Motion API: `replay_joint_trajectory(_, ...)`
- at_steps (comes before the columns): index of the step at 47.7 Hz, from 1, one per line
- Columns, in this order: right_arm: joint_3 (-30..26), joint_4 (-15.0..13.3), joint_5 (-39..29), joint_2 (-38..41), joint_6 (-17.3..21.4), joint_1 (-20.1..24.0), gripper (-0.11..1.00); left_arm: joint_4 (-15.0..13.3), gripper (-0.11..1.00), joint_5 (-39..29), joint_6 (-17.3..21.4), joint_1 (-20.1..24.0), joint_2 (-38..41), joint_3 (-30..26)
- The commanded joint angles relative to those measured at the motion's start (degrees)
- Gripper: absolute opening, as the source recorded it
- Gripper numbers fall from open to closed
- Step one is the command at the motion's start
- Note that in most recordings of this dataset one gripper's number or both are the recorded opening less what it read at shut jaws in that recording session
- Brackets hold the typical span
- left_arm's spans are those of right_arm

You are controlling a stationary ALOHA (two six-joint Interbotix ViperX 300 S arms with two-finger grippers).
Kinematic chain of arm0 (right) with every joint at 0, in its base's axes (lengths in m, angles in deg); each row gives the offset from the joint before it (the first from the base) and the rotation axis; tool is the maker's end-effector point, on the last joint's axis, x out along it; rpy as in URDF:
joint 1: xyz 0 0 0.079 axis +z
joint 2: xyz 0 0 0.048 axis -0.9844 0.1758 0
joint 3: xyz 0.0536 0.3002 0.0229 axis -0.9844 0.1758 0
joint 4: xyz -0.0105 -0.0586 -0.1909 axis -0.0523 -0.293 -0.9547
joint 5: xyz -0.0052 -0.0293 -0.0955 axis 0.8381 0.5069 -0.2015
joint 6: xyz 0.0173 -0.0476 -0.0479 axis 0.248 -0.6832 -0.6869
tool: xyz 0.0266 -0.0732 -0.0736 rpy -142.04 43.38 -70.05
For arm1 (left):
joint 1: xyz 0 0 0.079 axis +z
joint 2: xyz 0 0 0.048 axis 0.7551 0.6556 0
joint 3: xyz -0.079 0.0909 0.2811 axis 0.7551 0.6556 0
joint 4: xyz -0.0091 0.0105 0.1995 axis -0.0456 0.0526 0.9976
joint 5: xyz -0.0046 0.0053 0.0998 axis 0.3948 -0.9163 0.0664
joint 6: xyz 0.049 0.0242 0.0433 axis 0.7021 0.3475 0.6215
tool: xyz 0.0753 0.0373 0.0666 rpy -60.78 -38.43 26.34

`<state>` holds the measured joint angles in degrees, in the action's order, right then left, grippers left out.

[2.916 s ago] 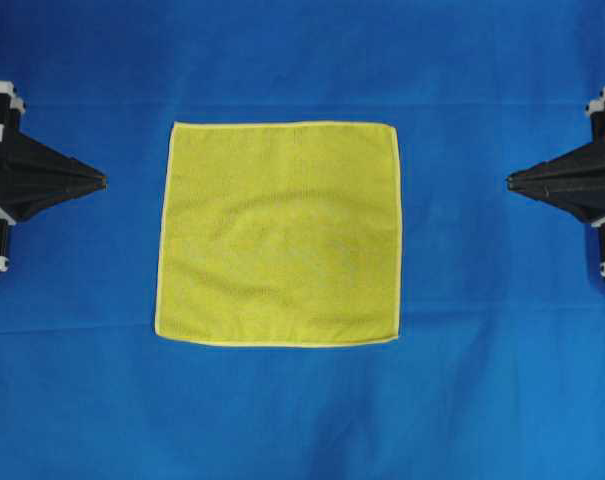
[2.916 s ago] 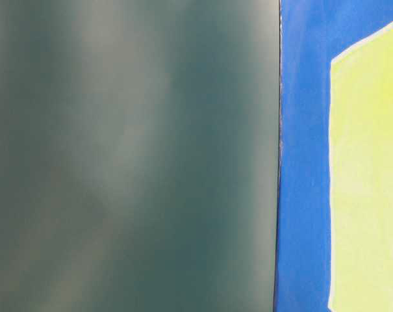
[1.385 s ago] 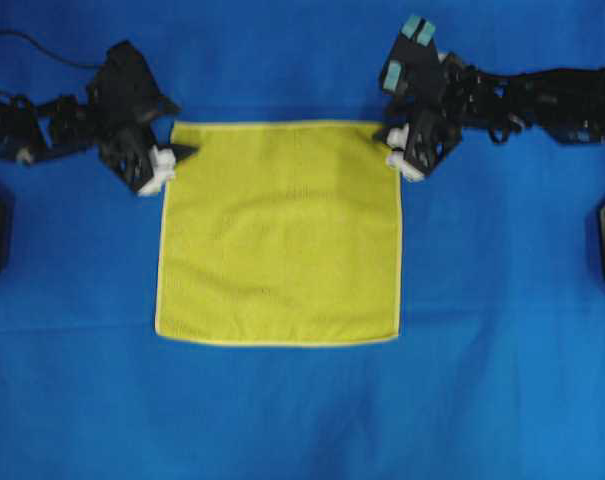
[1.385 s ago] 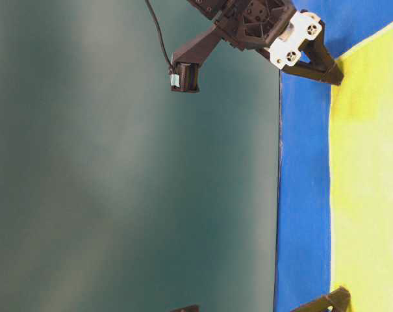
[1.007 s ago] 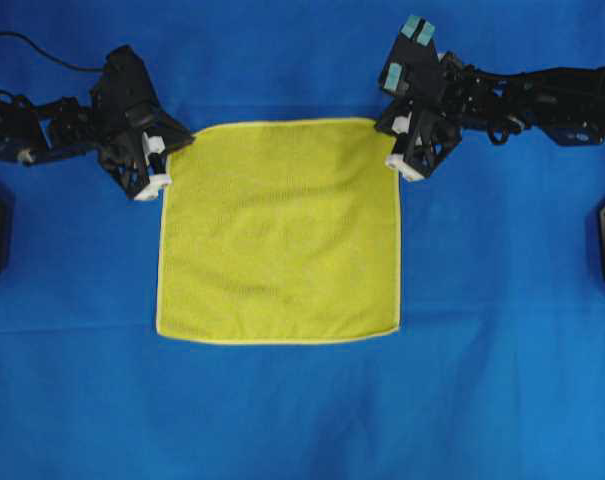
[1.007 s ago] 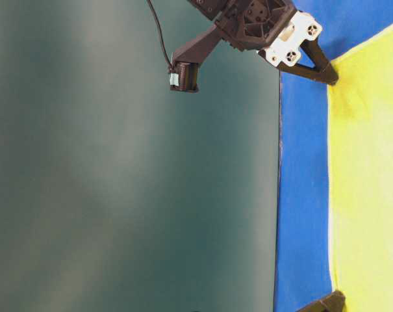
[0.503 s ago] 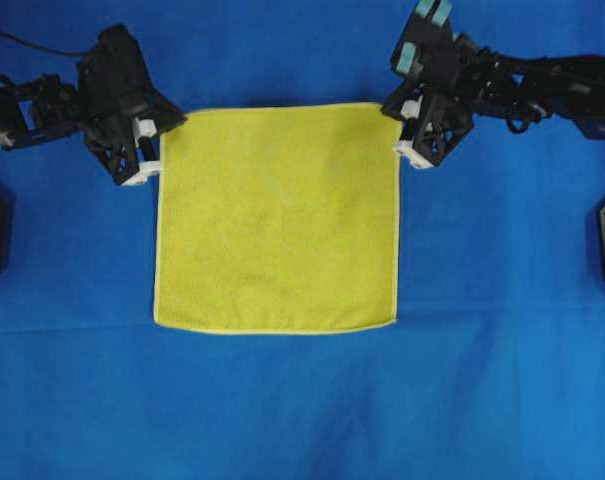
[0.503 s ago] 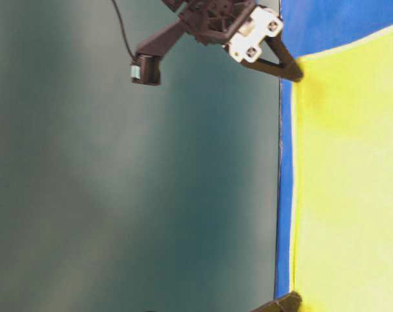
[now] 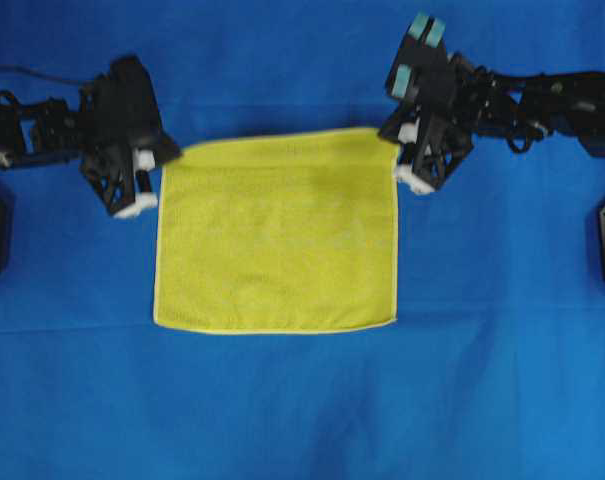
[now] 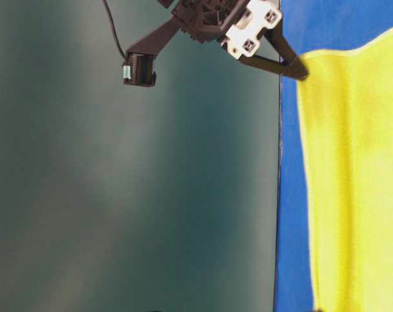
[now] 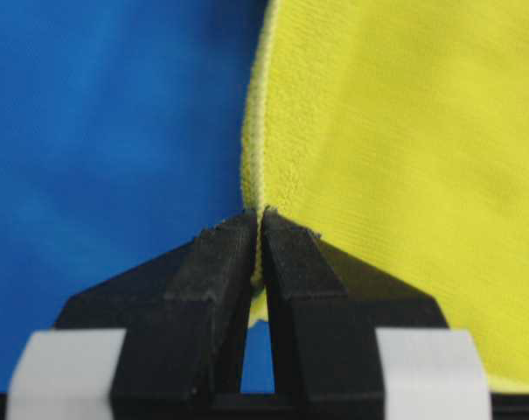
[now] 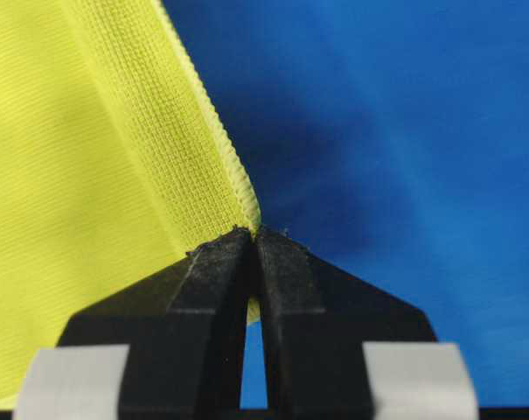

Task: Fold the yellow towel.
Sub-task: 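Lift the top corners and fold them down toward the bottom edge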

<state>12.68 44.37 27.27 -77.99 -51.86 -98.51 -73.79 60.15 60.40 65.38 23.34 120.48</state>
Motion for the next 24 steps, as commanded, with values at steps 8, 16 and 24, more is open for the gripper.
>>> replay_joint_trajectory(8, -0.18, 6.06, -1.05, -1.32, 0.18, 9.49, 0.03, -0.09, 0.02, -2.55, -5.36, -10.9, -0.7, -1.05)
replay_joint_trajectory(16, 0.26, 10.2, -0.88, -1.23, 0.18, 15.64, 0.03, -0.09, 0.02, -3.6, -12.74, -19.86, -0.26, -1.23)
replay_joint_trajectory(24, 0.7, 13.89, -0.62, -1.32, 0.18, 20.83, 0.03, -0.09, 0.02, -3.6, -19.42, -26.63, -0.09, -1.23)
